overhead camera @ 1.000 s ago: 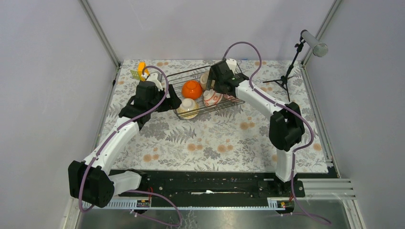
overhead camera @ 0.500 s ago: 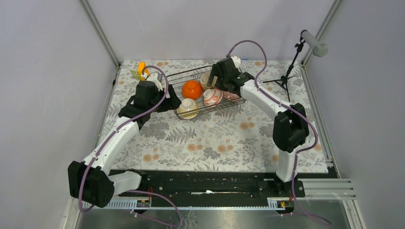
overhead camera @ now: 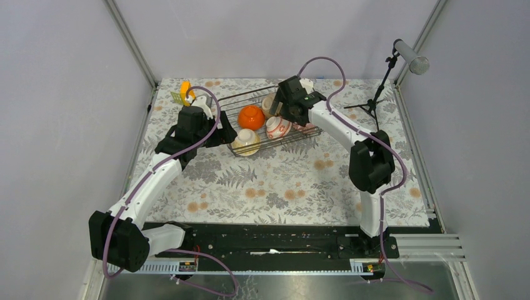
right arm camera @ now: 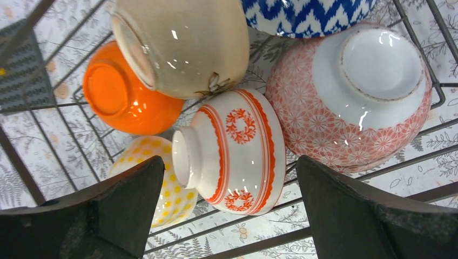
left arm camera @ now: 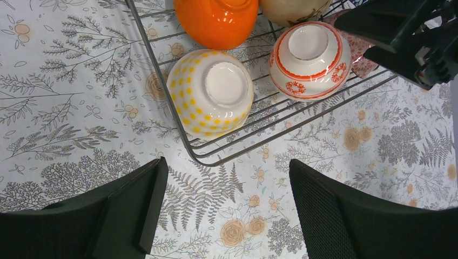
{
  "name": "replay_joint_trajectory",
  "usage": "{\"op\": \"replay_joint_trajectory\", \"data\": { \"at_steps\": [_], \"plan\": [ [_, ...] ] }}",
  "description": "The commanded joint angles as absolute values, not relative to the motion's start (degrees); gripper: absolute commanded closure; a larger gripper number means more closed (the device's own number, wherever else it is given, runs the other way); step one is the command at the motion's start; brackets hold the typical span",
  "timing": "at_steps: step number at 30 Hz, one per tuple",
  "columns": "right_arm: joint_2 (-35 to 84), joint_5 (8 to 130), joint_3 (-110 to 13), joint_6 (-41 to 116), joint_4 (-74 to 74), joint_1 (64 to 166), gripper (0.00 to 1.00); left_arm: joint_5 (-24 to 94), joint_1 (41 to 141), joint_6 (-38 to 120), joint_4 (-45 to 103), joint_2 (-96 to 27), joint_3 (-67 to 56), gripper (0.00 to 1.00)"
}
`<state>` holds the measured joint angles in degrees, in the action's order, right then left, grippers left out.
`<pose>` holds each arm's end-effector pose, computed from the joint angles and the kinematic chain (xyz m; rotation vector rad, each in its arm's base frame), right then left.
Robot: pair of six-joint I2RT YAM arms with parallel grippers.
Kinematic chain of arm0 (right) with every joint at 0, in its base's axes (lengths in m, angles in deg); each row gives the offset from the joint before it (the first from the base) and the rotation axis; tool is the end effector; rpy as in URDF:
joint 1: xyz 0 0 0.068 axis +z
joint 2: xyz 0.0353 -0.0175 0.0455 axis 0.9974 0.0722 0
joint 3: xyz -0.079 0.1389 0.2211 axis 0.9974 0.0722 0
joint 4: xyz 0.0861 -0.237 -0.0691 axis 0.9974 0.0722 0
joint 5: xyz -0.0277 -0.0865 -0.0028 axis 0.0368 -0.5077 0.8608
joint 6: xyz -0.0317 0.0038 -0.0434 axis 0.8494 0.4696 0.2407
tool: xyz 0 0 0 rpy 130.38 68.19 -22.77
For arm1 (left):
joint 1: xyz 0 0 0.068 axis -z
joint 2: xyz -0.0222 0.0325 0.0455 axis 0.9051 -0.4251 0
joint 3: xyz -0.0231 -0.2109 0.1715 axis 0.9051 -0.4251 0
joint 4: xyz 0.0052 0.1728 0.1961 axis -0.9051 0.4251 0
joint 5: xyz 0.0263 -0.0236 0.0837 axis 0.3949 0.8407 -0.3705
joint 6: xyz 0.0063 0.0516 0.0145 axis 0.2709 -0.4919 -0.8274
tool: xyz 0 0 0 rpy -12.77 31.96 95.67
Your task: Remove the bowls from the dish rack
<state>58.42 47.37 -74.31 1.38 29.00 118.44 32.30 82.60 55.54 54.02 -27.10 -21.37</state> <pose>0.3953 0.2422 0.2772 0.3390 2.3096 0.3785 0.2485 -0.0829 0.3073 -0.1117 2.2133 -0.5345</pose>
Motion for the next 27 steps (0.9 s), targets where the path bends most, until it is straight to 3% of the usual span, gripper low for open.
{"op": "replay_joint_trajectory", "data": {
  "at_steps": [1, 18, 27],
  "plan": [
    [59.81, 46.2, -76.9, -0.1, 31.66, 118.52, 0.0, 31.46, 82.55, 54.7, 52.61, -26.07, -19.3, 0.13],
    [62.2, 47.54, -76.14, -0.79, 32.19, 118.49, 0.0, 30.89, 82.52, 54.16, 52.91, -26.58, -19.15, 0.13],
    [62.63, 48.14, -76.07, -0.83, 32.2, 118.47, 0.05, 30.63, 82.51, 54.26, 52.86, -26.78, -19.37, 0.13]
  ]
}}
